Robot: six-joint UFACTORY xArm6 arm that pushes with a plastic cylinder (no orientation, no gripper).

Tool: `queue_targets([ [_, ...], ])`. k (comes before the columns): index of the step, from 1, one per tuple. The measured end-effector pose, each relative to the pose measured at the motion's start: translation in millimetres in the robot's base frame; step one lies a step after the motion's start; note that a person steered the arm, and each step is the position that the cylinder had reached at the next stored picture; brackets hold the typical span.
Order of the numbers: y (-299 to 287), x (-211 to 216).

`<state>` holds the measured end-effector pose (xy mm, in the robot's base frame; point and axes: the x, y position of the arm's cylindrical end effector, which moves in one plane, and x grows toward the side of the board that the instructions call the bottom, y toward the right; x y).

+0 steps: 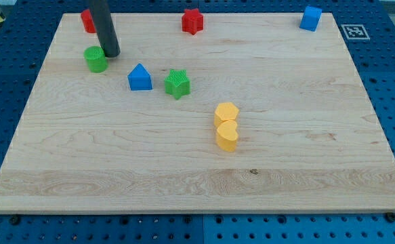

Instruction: Slide the green circle slightly to the bottom side of the board

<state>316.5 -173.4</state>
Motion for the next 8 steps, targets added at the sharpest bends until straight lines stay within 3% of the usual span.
queue_targets([
  [5, -20, -22],
  [8, -20, 6],
])
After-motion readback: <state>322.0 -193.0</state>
